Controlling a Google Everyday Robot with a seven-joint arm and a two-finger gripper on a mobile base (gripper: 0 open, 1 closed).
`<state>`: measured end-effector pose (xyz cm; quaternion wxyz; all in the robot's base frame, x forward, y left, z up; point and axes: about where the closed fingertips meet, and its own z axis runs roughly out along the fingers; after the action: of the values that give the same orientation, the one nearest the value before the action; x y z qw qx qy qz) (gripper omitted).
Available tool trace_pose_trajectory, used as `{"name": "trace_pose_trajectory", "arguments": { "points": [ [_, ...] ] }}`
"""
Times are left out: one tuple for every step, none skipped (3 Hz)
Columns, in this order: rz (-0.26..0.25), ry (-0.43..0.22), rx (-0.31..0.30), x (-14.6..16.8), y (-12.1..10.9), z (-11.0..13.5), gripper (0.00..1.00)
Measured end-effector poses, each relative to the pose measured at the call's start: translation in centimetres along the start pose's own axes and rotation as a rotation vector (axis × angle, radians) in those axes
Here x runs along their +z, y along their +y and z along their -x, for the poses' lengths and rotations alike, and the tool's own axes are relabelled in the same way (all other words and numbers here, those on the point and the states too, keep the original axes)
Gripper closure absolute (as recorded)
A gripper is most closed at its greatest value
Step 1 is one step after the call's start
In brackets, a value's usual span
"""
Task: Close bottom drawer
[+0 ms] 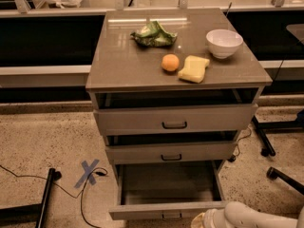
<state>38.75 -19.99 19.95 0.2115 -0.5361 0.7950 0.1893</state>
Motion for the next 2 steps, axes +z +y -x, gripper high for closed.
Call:
{"name": "trace_pose_trajectory", "arguments": {
  "points": [
    [-0.040,-0.004,-0.029,1.7,-2.2,-0.5,1.00],
    [-0.084,-0.004,-0.053,3.1,-4.1,-0.5,1.00]
  ]
}}
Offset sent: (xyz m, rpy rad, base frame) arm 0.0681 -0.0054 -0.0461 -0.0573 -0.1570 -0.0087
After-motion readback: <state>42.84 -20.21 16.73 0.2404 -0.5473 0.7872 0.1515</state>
